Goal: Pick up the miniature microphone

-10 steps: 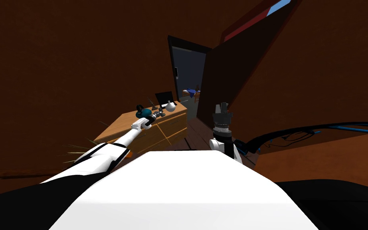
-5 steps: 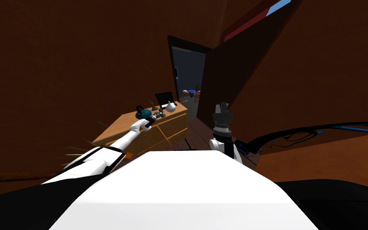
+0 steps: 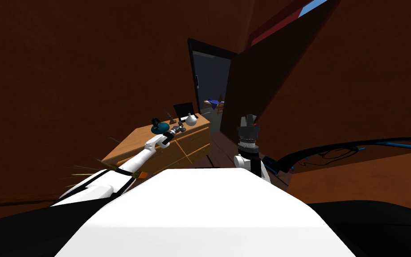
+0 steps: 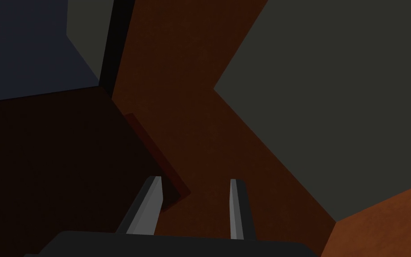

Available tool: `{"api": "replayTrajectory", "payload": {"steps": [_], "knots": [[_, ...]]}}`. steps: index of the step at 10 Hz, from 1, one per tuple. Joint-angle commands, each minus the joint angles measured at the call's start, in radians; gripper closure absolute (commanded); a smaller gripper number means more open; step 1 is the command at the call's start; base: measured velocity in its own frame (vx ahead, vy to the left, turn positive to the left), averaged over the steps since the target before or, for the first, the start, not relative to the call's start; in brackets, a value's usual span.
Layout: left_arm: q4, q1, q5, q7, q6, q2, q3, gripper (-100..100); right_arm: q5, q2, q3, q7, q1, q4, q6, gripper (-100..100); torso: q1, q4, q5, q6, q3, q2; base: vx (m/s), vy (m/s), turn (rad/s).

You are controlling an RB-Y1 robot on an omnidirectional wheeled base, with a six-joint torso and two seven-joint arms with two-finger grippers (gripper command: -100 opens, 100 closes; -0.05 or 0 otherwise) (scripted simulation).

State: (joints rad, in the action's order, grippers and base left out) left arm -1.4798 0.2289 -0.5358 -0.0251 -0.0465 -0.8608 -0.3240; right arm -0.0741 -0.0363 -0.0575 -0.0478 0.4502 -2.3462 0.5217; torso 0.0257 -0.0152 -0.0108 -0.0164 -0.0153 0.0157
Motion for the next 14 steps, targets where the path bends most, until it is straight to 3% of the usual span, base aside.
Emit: {"api": "replayTrajectory", "payload": {"steps": [1,2,4,5,6,9,10,11,14], "knots": [[-0.050,-0.050,0.002,0.015,0.050,-0.026,-0.006,100,0.000,0.000,0.000,0.000,0.000,0.000,0.000,0,0.000,0.000,0.000,0.000,0.000,0.000,0.039,0.031,-0.033],[-0.089,-0.074,0.002,0.015,0.078,-0.026,-0.006,100,0.000,0.000,0.000,0.000,0.000,0.000,0.000,0,0.002,-0.001,0.000,-0.001,-0.001,0.001,0.053,0.051,-0.010],[-0.152,-0.076,0.002,0.015,0.078,-0.026,-0.006,100,0.000,0.000,0.000,0.000,0.000,0.000,0.000,0,0.002,0.000,0.000,-0.001,-0.001,0.001,0.018,0.018,0.014],[-0.180,-0.122,0.002,0.028,0.132,-0.050,-0.008,100,0.000,0.000,0.000,0.000,0.000,0.000,0.000,0,0.000,0.001,0.000,0.000,0.000,0.000,0.045,0.040,-0.035],[-0.211,-0.150,0.002,0.028,0.151,-0.050,-0.008,100,0.000,0.000,0.000,0.000,0.000,0.000,0.000,0,0.002,0.000,0.000,-0.001,0.000,0.001,0.058,0.047,-0.011],[-0.300,-0.156,0.002,0.028,0.156,-0.050,-0.008,100,0.000,0.000,0.000,0.000,0.000,0.000,0.000,0,0.000,0.000,0.000,0.000,0.000,-0.001,0.013,0.009,0.004],[-0.331,-0.204,0.002,0.040,0.208,-0.074,-0.011,100,0.000,0.000,0.000,0.000,0.000,0.000,0.000,0,-0.001,0.001,0.000,0.000,0.001,-0.002,0.048,0.036,-0.032],[-0.357,-0.233,0.002,0.040,0.222,-0.074,-0.011,100,0.000,0.000,0.000,0.000,0.000,0.000,0.000,0,0.002,0.000,0.000,-0.002,0.000,0.000,0.059,0.047,-0.004],[-0.443,-0.236,0.002,0.040,0.234,-0.074,-0.011,100,0.000,0.000,0.000,0.000,0.000,0.000,0.000,0,0.001,0.000,0.000,-0.001,0.001,-0.002,0.009,0.012,0.005]]}}
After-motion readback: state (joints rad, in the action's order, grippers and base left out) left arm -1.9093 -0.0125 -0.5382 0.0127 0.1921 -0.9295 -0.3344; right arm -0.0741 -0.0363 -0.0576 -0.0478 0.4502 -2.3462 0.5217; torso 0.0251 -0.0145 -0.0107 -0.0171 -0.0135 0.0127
